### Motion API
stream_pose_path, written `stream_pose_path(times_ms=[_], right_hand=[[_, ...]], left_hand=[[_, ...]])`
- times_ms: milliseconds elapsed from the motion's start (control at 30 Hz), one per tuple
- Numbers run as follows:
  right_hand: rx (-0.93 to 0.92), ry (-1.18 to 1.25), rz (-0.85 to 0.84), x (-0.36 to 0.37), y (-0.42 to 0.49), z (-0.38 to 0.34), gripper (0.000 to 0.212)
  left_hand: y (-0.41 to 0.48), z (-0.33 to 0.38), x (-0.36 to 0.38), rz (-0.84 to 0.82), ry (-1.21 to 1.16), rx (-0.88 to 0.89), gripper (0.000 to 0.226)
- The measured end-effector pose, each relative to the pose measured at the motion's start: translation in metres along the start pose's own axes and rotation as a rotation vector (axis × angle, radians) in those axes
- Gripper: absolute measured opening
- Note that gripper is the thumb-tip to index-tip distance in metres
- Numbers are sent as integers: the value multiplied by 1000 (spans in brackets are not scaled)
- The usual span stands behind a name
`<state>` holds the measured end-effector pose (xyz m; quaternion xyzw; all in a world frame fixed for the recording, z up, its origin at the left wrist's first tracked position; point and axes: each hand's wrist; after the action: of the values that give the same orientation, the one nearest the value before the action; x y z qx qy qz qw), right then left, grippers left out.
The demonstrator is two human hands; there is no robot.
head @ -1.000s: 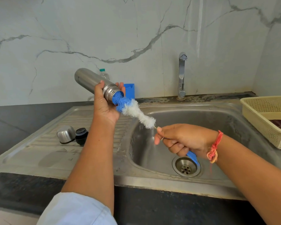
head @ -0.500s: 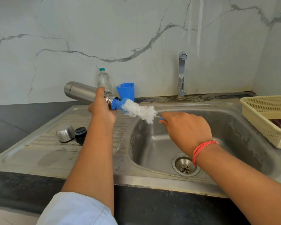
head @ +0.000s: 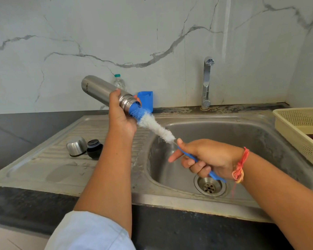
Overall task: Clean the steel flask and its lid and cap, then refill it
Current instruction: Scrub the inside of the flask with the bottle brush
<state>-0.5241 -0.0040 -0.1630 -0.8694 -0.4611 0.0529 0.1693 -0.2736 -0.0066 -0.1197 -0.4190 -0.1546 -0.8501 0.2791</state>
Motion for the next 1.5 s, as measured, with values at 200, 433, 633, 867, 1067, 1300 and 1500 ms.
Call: stream_pose_path(times_ms=[200,433,633,867,1067,1300,1500], right_hand=[[-74,-88,82,5,5,-2,42],[-317,-1081,539,7,7,-3,47],[-350,-1326,778,8,-3,-4,39],[-451,-1457,837,12,-6,-3,39],[-387,-1230,717,3,-3,-1,48],[-378,-1060,569,-6,-2,-4,55],[-330,-1034,514,-3,1,-2,56]], left_hand=[[-2,3,0,35,-4,-3,32],[15,2,-18,193,87,-33,34],[23,5,-19,267,155,16,50],[26,6,-26,338,150,26,43],[31,8,-32,257,136,8,52],[30,3,-30,185,97,16,53],[26,-9,-23,97,110,14,56]])
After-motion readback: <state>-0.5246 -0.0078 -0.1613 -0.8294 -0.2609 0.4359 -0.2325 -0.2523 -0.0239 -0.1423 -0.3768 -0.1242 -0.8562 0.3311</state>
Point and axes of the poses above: each hand's wrist, its own y-axis towards the middle knuckle, its own x-axis out of the palm, z = x × y, and after that the axes turned 5 degrees about y, right-handed
